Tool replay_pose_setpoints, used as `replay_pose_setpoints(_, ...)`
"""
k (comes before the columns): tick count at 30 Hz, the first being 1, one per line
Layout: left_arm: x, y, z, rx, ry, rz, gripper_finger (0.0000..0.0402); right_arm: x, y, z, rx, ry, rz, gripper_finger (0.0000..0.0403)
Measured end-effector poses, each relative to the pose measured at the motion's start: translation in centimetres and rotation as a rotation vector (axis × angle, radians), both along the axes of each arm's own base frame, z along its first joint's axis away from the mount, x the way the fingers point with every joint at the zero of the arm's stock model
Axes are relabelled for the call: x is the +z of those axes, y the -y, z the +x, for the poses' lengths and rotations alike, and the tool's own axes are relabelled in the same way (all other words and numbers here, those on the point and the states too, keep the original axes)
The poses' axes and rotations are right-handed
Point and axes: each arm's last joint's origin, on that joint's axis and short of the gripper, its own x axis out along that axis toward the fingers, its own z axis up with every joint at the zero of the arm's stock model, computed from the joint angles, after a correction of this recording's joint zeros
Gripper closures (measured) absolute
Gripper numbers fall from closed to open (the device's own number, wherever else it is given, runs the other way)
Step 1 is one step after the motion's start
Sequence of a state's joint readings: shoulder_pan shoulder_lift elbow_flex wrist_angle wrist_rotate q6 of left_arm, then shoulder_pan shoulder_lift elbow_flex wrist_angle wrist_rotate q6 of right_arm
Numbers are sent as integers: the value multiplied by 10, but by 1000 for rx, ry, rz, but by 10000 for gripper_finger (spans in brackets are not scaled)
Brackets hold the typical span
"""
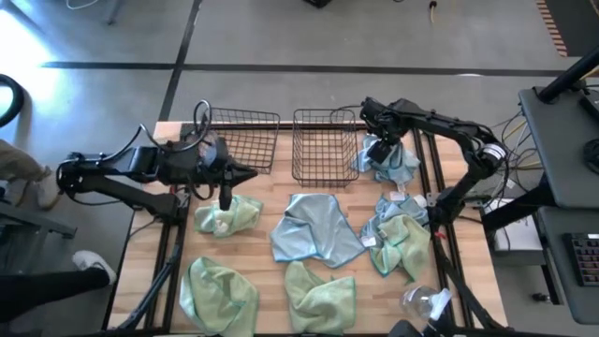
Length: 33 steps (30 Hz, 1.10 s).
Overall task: Sort microfiber towel by color & place in baskets
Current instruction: Put the blue towel into the right wire basket
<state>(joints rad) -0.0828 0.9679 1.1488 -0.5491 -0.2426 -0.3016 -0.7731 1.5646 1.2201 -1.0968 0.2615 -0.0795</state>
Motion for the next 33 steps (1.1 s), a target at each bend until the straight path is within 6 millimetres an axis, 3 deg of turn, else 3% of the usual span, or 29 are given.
replay_pose_setpoints(7,-1,1,2,-7,-6,4,402,-15,4,4,1,-40,38,209)
replay_pose_setpoints(13,2,1,-3,-6,15,3,402,-13,4,4,0,-50,22,222)
replay_pose_setpoints(33,3,1,-2,-12,20,27,402,-4,2,1,-42,-17,-15,385)
